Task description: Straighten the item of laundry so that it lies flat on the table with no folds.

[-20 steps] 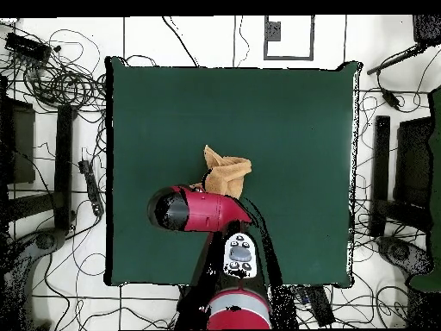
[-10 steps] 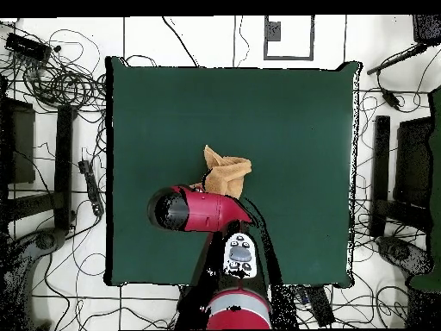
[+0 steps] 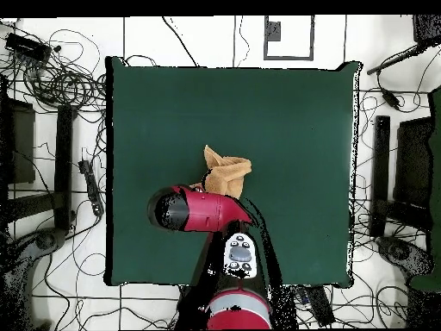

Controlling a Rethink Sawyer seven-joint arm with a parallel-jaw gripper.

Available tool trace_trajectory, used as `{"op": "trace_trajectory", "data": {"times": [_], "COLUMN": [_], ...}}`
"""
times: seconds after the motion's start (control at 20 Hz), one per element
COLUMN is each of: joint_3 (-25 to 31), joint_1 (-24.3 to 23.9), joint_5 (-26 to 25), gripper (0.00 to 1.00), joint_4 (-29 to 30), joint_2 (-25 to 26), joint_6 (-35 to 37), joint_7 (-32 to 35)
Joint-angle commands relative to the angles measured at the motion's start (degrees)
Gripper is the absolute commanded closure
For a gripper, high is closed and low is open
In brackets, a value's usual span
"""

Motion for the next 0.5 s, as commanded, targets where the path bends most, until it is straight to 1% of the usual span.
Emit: {"op": "trace_trajectory", "data": {"times": [0.05,0.35,0.5], "joint_3": [3.90,3.97,3.27], "joint_1": [0.25,0.36,1.81], "joint_5": [1.77,2.56,2.78], "gripper": [0.00,0.00,0.00], "joint_4": [-0.21,-2.08,-4.06], "joint_2": [-1.50,-1.02,-0.01], "joint_6": [1.81,2.99,3.82], "joint_7": [10.09,10.38,10.96]}}
